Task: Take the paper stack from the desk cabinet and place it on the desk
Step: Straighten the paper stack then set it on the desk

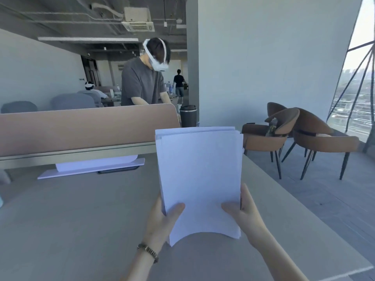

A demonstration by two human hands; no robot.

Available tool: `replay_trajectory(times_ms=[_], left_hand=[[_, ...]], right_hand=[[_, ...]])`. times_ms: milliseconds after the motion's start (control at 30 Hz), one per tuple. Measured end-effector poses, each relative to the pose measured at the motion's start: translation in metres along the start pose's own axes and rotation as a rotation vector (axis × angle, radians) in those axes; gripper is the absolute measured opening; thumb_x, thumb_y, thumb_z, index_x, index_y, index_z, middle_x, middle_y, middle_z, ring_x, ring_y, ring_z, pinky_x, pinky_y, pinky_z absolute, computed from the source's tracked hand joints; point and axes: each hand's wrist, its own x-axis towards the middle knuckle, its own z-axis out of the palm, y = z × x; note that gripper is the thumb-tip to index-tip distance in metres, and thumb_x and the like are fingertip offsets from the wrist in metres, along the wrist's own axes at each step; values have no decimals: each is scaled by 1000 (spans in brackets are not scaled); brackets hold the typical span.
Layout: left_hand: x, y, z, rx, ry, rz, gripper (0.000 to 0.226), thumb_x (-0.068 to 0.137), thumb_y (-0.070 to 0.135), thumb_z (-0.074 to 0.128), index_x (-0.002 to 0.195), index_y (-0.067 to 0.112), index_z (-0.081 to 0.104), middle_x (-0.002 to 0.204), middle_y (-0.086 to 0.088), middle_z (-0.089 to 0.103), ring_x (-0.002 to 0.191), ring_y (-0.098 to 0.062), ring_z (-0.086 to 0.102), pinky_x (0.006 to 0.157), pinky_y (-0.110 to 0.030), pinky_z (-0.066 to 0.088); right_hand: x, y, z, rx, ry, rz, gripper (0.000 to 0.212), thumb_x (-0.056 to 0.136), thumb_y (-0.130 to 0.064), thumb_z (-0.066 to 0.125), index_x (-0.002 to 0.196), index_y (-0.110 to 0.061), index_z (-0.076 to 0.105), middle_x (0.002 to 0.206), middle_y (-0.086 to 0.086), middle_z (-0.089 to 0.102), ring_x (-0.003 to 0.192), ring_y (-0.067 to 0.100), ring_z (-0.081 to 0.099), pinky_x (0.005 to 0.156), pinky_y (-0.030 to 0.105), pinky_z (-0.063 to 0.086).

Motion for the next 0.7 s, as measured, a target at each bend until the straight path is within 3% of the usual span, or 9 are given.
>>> replay_trajectory(times_ms=[100, 167, 267, 333, 500, 600, 700], left_hand=[[9, -1, 1, -16, 44, -17, 36, 79, 27, 79, 111, 33, 65, 106, 16, 76, 100, -5, 71, 83, -28, 56], [14, 3, 2, -41, 62, -16, 30, 82, 19, 79, 105, 32, 65, 97, 19, 76, 91, -1, 72, 70, -18, 57], [18, 9, 4, -71, 86, 13, 35, 85, 14, 75, 102, 38, 57, 92, 26, 74, 82, 6, 71, 63, -15, 56], [16, 8, 6, -85, 114, -2, 32, 85, 16, 75, 102, 36, 58, 92, 22, 74, 80, 5, 71, 64, -17, 55], [4, -2, 6, -99, 126, -62, 29, 78, 30, 80, 105, 22, 68, 102, 6, 78, 95, -12, 73, 85, -39, 59], [5, 9, 1, -102, 90, 4, 30, 83, 22, 77, 106, 31, 61, 100, 19, 75, 94, -1, 71, 80, -25, 57], [8, 20, 2, -75, 69, 64, 33, 84, 17, 75, 108, 32, 58, 98, 26, 73, 89, 5, 70, 70, -16, 56]], right_hand=[[15, -1, -1, 54, -12, -8, 34, 85, -8, 72, 111, -21, 53, 109, 6, 67, 105, 28, 68, 85, 45, 59], [23, -6, -3, 61, -7, -33, 33, 84, -11, 74, 108, -19, 52, 111, 10, 66, 105, 31, 67, 88, 51, 58], [31, -16, -4, 78, -5, -87, 39, 82, -17, 76, 114, -23, 53, 115, 7, 66, 108, 27, 68, 90, 52, 58], [33, -24, -3, 69, 0, -129, 46, 86, -14, 77, 123, -28, 52, 119, 0, 67, 111, 21, 67, 92, 50, 58], [29, -27, 4, 40, 48, -157, 60, 86, -24, 78, 133, -40, 45, 121, -21, 64, 114, 6, 64, 96, 45, 55], [21, -17, 6, 67, 73, -114, 49, 87, -29, 76, 124, -45, 49, 114, -25, 67, 109, 5, 67, 98, 49, 55], [11, -10, 6, 94, 42, -73, 45, 89, -34, 74, 127, -47, 53, 123, -19, 69, 116, 8, 66, 102, 50, 52]])
